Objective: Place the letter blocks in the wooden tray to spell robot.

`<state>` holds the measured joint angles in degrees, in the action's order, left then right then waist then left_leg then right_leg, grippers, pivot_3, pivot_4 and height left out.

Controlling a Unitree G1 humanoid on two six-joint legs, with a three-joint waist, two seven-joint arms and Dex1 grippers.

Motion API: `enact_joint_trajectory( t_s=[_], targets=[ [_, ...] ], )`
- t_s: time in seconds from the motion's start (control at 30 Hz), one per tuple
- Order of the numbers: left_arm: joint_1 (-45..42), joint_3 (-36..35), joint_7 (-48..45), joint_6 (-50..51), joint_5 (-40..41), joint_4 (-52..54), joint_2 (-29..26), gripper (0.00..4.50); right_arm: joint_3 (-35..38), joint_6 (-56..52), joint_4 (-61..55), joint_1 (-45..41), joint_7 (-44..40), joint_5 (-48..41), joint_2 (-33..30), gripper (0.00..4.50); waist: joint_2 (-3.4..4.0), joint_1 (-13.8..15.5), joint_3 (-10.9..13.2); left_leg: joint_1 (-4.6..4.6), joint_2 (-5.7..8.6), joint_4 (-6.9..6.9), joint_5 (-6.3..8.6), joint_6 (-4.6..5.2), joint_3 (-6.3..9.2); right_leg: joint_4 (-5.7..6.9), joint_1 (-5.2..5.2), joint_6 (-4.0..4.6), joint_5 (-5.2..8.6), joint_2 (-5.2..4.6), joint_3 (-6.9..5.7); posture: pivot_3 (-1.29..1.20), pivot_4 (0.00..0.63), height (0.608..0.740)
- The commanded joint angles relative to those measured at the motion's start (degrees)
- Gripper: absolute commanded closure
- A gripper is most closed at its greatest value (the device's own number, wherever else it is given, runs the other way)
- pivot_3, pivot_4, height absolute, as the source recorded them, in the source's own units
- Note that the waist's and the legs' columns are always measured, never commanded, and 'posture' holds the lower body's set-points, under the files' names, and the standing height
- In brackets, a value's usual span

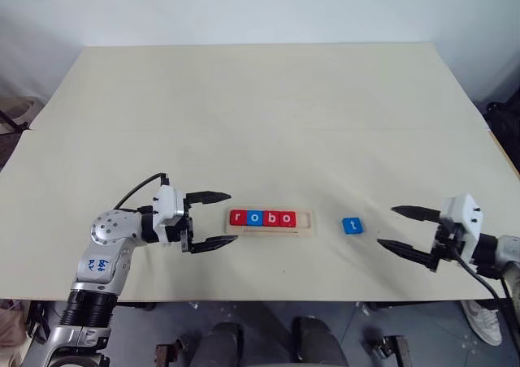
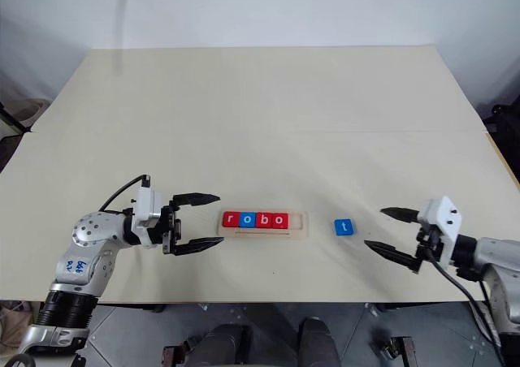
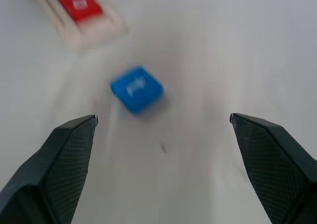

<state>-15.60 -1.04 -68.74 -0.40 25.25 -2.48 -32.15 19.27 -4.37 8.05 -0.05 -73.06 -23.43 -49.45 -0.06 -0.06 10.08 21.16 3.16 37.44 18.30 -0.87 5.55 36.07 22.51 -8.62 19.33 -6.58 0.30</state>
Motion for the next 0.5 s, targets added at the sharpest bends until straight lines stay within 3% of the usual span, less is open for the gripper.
enact_joint_trajectory(
  t_s=[0.03,0.13,0.33,0.5],
  targets=[
    [-0.34,-0.98,-0.42,0.22,0.87,1.43,-0.85,0.00,1.05,9.06,8.66,-1.44,-4.70,2.03,-3.12,0.02,0.00,-0.01,0.00,0.01,0.00,0.02,0.00,0.00,0.00,0.00,0.00,0.00,0.00,0.00,0.00,0.00,0.150,0.740],
    [-0.03,-1.18,-0.52,1.22,1.29,1.93,-1.27,0.00,-0.65,12.56,12.27,-3.85,-6.62,2.87,-3.89,0.02,0.00,-0.08,0.00,0.01,0.00,0.02,0.00,0.00,-0.02,-0.02,-0.01,0.00,0.00,-0.01,0.00,0.00,0.150,0.740],
    [0.66,-1.15,-0.63,1.28,1.19,3.24,-1.46,0.00,-7.36,6.53,7.04,-10.27,-10.50,2.17,-4.29,0.02,0.01,-0.13,0.00,0.00,-0.06,0.06,-0.01,-0.03,-0.03,0.00,0.01,0.00,0.00,0.01,0.01,0.00,0.150,0.740],
    [1.04,-1.04,-1.60,0.69,1.09,3.93,-1.74,0.00,-14.71,4.95,5.21,-17.19,-10.30,6.55,-3.99,0.02,0.01,0.13,0.00,0.06,-0.04,0.13,-0.01,-0.03,0.01,-0.03,0.01,0.00,0.00,-0.03,0.00,0.00,0.150,0.740]
  ],
)
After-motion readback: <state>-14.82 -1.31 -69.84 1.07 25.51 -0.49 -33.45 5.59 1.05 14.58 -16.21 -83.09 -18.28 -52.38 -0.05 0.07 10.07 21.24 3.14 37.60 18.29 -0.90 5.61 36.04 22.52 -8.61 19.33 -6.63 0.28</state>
